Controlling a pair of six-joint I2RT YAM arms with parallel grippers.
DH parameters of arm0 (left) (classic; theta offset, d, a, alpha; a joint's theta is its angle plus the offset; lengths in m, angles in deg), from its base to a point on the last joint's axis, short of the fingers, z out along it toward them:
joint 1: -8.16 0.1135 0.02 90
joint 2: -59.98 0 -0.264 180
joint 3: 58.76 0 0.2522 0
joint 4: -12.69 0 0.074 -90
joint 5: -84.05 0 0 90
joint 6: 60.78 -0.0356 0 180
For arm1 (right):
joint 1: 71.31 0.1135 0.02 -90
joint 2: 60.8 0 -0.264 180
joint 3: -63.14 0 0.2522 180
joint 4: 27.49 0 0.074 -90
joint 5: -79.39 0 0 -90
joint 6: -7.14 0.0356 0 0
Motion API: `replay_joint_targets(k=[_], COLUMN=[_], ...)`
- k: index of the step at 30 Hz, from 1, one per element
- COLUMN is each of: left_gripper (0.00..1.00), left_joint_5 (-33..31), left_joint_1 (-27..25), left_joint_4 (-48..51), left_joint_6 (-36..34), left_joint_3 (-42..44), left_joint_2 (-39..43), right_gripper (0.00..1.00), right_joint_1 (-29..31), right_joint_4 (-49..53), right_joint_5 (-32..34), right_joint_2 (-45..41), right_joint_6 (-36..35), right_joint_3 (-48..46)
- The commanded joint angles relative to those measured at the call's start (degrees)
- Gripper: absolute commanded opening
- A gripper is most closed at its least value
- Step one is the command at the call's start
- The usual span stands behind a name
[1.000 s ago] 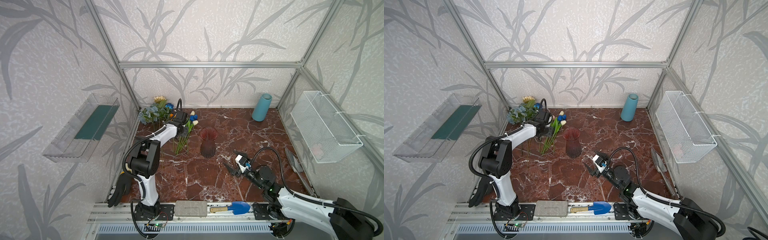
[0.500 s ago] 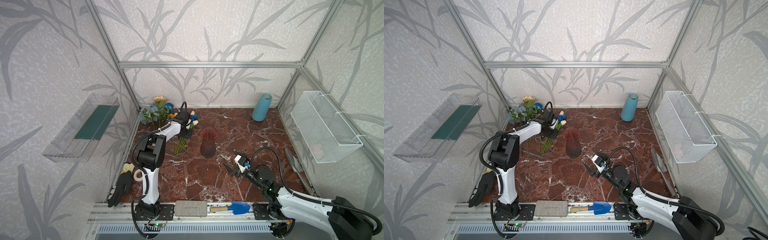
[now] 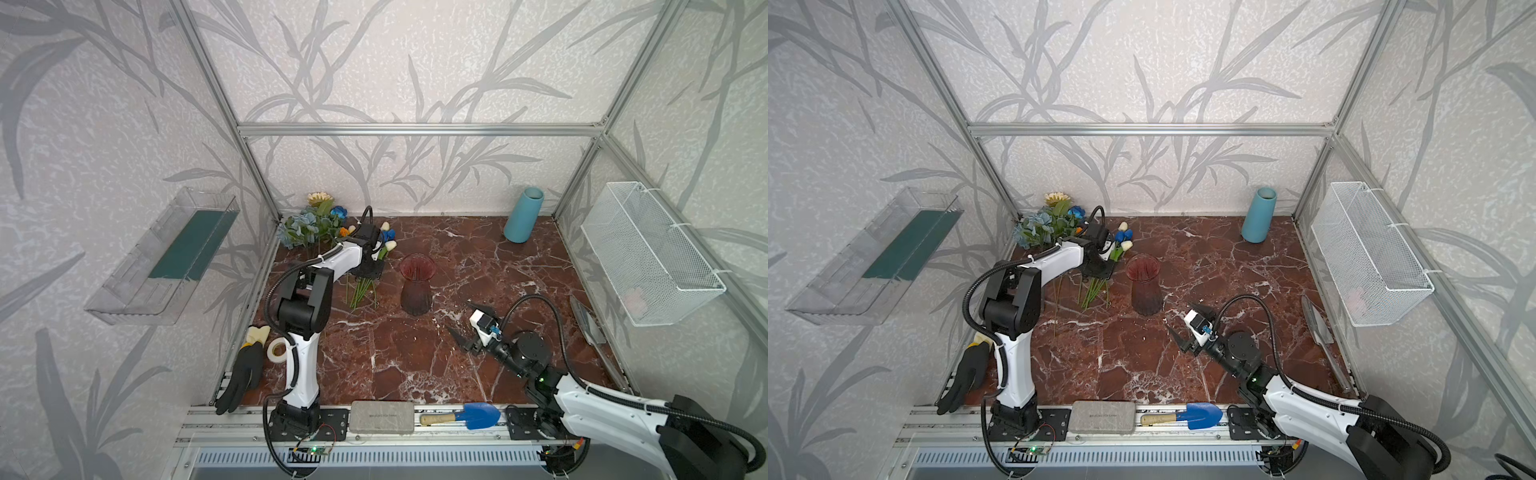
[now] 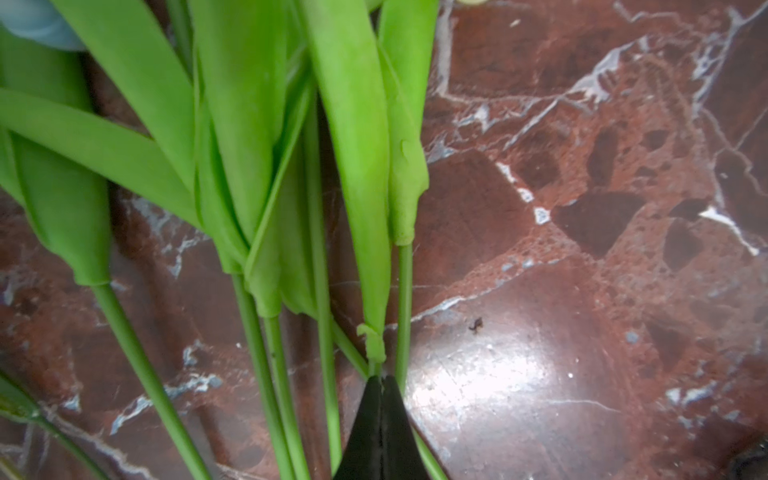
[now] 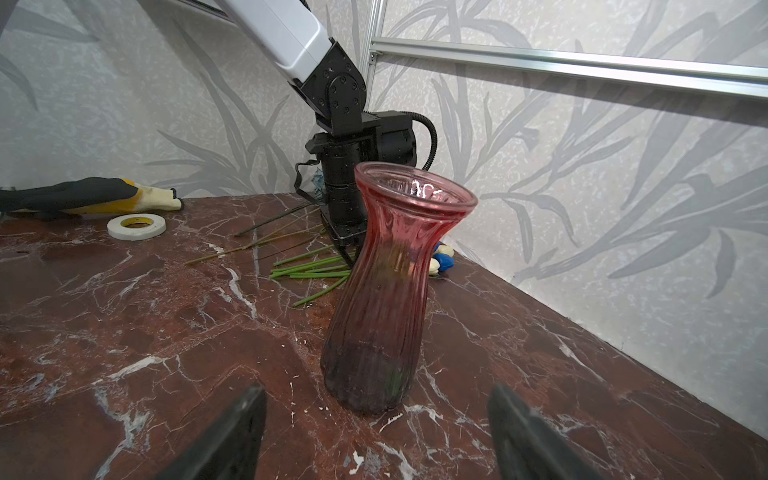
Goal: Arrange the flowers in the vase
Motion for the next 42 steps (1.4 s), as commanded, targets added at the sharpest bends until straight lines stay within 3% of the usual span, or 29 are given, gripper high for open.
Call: replay_joint_targets(k=[1, 5, 7, 8, 11, 24, 28, 34, 42], left_gripper=[0.00, 0.01, 0.23, 0.29, 0.30, 0.25, 0.21, 0.04, 0.00], left_joint_5=[-0.82, -0.23, -1.18, -1.66, -2.19, -1.74, -1.65, -2.11, -1.68], left_joint_1=[0.10, 0.10, 0.09, 0.08, 0.10, 0.36, 0.36, 0.40, 0.36], left_joint_4=[2.83, 2.92, 2.46, 2.24, 2.83, 5.00, 5.49, 5.96, 8.51], left_joint_6=[0.82, 0.41, 0.13, -0.15, -0.35, -0.40, -0.40, -0.27, 2.50], left_joint_3=[-2.02, -1.84, -1.84, -2.03, -3.52, -6.97, -7.29, -8.13, -9.70], left_joint_2=[2.47, 3.51, 2.94, 2.42, 0.43, -4.57, -4.74, -4.89, -2.29], right_gripper=[0.84, 0.84, 0.84, 0.84, 0.84, 0.84, 0.84, 0.84, 0.84], right_joint_1=[0.27, 0.27, 0.27, 0.27, 0.23, 0.27, 0.27, 0.27, 0.27], right_joint_4=[-1.05, -0.80, -0.79, -0.78, -0.75, -0.26, -0.35, -0.42, -0.43], right_joint_5=[0.31, 0.22, 0.18, 0.09, -0.25, 0.05, 0.13, 0.05, 0.13], right_joint_2=[0.03, -0.31, -0.31, -0.31, -0.18, -0.84, -0.66, -0.65, -0.58], right_joint_6=[-0.29, -0.21, -0.16, -0.09, -0.03, -0.24, -0.23, -0.21, -0.21], right_joint_3=[1.26, 1.18, 1.21, 1.21, 1.27, 1.18, 1.26, 1.26, 1.27])
